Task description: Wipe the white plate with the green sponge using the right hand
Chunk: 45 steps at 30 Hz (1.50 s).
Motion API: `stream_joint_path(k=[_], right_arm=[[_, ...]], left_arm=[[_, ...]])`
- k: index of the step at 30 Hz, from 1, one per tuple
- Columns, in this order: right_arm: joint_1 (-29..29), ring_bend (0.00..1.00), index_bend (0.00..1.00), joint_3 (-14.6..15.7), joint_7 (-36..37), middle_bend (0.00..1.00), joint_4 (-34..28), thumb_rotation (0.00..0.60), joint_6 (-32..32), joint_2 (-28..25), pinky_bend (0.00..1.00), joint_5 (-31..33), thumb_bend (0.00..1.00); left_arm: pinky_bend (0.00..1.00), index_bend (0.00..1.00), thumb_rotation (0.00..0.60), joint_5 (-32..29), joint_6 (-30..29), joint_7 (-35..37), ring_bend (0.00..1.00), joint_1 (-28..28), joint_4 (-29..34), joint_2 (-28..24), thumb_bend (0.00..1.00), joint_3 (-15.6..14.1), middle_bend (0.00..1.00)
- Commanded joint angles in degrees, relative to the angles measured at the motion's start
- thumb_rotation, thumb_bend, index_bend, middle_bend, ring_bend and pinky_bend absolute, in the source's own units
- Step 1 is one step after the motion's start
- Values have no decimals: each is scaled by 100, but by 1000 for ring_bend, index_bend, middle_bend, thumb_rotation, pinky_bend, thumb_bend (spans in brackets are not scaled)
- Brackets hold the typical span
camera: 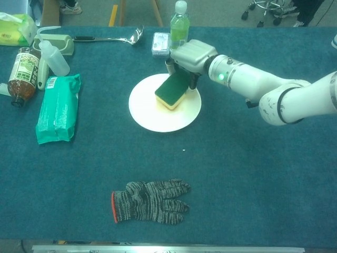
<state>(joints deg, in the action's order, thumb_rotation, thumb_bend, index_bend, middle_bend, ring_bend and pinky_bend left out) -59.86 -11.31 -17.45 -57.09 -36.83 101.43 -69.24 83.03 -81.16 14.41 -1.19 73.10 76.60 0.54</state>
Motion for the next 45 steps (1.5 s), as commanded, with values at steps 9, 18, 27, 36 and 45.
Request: stream_joint_path(k=[9,18,27,36,45], right_arm=[[-16,399,473,-118,-349,505,-503,600,-190,-155,376,337,94],[-165,399,473,2,-395,505,-281,600,-11,116,376,350,94],[-74,399,473,108,-624,505,-398,600,-54,-84,376,514,94],[96,399,473,213,-1265,505,-950,600,-276,-655,376,1030,95],[-13,399,473,68,-1150,506,-1182,600,-405,-586,376,1036,94]], left_arm=[[204,297,600,-14,41,-3,0,-17,-9,23,209,7,63],[204,297,600,-37,13,101,0,29,-81,17,208,5,65],[204,297,600,-26,-1,136,0,35,-106,23,208,12,70],[204,297,600,3,31,35,0,-10,-47,53,209,14,74],[204,297,600,6,10,-8,0,-5,3,33,208,15,82]])
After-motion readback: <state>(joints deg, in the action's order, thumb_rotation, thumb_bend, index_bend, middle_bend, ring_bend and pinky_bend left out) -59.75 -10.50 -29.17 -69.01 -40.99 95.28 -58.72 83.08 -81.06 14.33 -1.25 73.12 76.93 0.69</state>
